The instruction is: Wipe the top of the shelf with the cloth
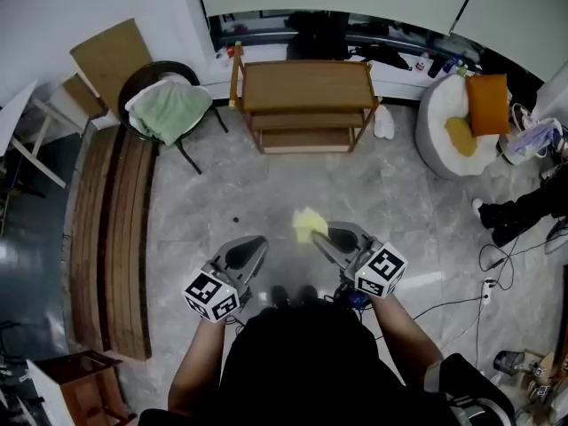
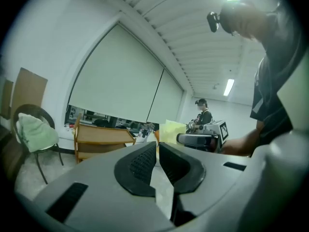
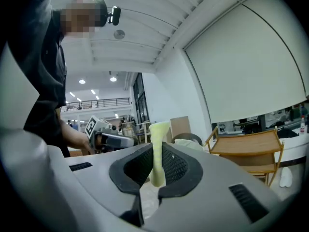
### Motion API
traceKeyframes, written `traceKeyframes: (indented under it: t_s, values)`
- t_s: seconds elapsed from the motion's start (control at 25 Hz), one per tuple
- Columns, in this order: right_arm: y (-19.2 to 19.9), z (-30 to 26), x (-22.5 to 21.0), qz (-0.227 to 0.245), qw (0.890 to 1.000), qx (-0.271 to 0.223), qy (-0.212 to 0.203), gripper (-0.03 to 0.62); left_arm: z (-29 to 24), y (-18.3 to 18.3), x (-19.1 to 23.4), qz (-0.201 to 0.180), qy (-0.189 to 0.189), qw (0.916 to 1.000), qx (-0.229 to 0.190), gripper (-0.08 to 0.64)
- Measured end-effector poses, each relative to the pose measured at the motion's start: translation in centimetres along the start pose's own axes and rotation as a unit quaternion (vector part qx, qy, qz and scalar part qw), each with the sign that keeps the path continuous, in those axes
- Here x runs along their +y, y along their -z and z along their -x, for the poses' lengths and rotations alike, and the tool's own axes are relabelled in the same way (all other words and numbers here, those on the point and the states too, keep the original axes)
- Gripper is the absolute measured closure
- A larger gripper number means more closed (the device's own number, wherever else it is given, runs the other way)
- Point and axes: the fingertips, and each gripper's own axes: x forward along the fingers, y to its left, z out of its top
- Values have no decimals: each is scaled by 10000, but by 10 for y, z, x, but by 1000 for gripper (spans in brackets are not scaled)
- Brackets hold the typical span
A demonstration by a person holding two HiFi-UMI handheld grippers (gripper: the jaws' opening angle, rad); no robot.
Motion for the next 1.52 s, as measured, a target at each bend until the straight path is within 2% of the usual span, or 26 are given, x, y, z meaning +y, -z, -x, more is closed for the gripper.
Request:
traceKeyframes:
  t_s: [0.16,0.4,0.8,0.92,1.2,1.52]
  values:
    - [-1,1,-14,340,9990,148,258,548,-11,11,4,-57,-170,9996,222,534]
    - [6,14,-30,401,9981,273,371,546,-32,21,-4,-209,-232,9984,481,535]
    - [21,24,-64,88,9981,358,500,546,-47,30,-9,84,-206,9982,554,546]
    - [27,15,-76,-68,9974,453,555,546,-50,30,-2,172,-32,9987,477,545]
    - [29,-46,-125,-95,9953,763,591,547,-83,24,68,384,36,9984,425,545]
    - [2,-137,-187,-16,9905,1101,824,547,-106,-28,180,427,170,9985,282,545]
